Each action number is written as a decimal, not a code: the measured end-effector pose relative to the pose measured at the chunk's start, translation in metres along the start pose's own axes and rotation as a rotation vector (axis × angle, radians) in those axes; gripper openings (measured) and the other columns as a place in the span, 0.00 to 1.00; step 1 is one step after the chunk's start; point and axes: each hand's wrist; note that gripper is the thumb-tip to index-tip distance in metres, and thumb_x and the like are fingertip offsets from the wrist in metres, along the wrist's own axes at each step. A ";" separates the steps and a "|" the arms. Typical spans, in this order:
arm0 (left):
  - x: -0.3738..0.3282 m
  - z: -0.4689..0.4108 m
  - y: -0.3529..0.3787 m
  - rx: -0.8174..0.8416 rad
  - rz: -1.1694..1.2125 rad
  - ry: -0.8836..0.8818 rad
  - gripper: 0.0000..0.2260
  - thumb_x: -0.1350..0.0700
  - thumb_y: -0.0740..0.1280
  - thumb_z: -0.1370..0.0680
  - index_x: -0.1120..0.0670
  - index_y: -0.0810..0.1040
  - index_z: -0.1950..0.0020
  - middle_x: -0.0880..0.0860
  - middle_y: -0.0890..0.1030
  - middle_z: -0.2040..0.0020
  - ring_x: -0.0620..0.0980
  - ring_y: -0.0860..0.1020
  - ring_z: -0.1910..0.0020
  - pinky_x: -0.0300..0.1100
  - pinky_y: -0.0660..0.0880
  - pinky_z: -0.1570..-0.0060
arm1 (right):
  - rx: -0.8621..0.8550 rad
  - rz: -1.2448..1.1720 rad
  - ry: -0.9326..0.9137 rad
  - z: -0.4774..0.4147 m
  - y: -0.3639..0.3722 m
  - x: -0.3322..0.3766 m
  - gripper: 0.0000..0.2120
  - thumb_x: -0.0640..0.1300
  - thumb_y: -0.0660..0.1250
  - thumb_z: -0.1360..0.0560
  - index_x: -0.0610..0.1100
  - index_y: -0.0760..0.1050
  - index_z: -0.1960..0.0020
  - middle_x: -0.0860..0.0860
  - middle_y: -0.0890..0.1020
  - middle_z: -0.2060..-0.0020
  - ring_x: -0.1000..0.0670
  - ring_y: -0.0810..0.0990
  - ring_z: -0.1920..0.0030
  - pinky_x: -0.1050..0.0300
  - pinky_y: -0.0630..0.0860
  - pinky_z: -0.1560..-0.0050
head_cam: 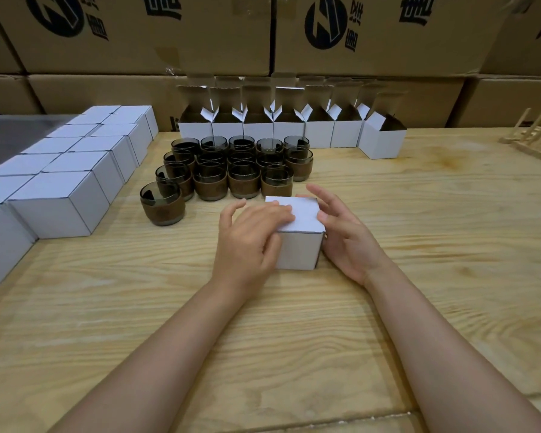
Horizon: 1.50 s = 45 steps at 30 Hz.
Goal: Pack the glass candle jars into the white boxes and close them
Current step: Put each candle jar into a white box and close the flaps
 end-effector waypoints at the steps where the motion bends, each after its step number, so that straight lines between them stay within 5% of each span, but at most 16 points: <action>1: -0.003 0.001 0.000 -0.016 -0.117 0.046 0.15 0.57 0.58 0.25 0.57 0.83 0.50 0.50 0.84 0.48 0.50 0.81 0.45 0.51 0.61 0.35 | 0.010 0.010 -0.005 0.000 0.001 0.000 0.22 0.40 0.63 0.27 0.50 0.71 0.34 0.49 0.78 0.38 0.51 0.77 0.41 0.55 0.72 0.39; 6: -0.019 -0.001 0.005 -0.012 -0.558 0.086 0.19 0.39 0.67 0.28 0.56 0.81 0.56 0.54 0.79 0.61 0.55 0.78 0.62 0.50 0.68 0.42 | 0.065 0.076 0.023 0.002 0.006 -0.001 0.21 0.42 0.63 0.26 0.50 0.71 0.34 0.53 0.78 0.38 0.53 0.77 0.40 0.59 0.75 0.43; 11: -0.024 0.000 -0.007 -0.052 -0.602 0.108 0.13 0.48 0.70 0.33 0.58 0.76 0.62 0.56 0.74 0.65 0.56 0.73 0.67 0.47 0.71 0.61 | 0.060 0.105 0.083 0.002 0.007 0.001 0.22 0.49 0.61 0.24 0.48 0.69 0.30 0.45 0.77 0.36 0.48 0.74 0.34 0.50 0.65 0.29; 20: 0.027 0.040 -0.089 -0.001 -0.779 0.097 0.11 0.52 0.63 0.30 0.60 0.75 0.64 0.58 0.76 0.64 0.58 0.74 0.68 0.49 0.70 0.68 | -0.010 0.047 0.111 0.000 0.003 0.000 0.23 0.45 0.63 0.27 0.42 0.71 0.33 0.41 0.79 0.39 0.42 0.77 0.37 0.47 0.70 0.32; 31: 0.109 0.074 -0.166 -0.030 -1.083 -0.153 0.14 0.54 0.58 0.23 0.64 0.75 0.52 0.65 0.77 0.55 0.64 0.77 0.60 0.54 0.72 0.62 | -0.018 0.031 0.101 -0.002 0.001 -0.001 0.22 0.45 0.65 0.29 0.42 0.73 0.36 0.41 0.80 0.41 0.41 0.78 0.39 0.50 0.74 0.36; 35: 0.129 0.077 -0.172 -0.060 -1.084 -0.212 0.15 0.55 0.57 0.22 0.65 0.73 0.46 0.68 0.77 0.49 0.67 0.78 0.52 0.58 0.72 0.55 | -0.025 0.025 0.094 -0.003 0.001 -0.003 0.22 0.45 0.62 0.28 0.41 0.73 0.36 0.40 0.80 0.41 0.41 0.78 0.39 0.50 0.74 0.36; 45: 0.144 0.071 -0.173 -0.032 -1.046 -0.374 0.16 0.55 0.52 0.23 0.66 0.71 0.45 0.69 0.75 0.47 0.68 0.74 0.51 0.62 0.65 0.38 | -0.036 0.003 0.101 -0.004 0.001 -0.004 0.22 0.45 0.62 0.29 0.41 0.74 0.37 0.41 0.81 0.43 0.43 0.80 0.43 0.52 0.77 0.40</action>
Point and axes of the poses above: each hand's wrist, its own z-axis away from the middle knuckle, its own y-axis out of the palm, x = y × z
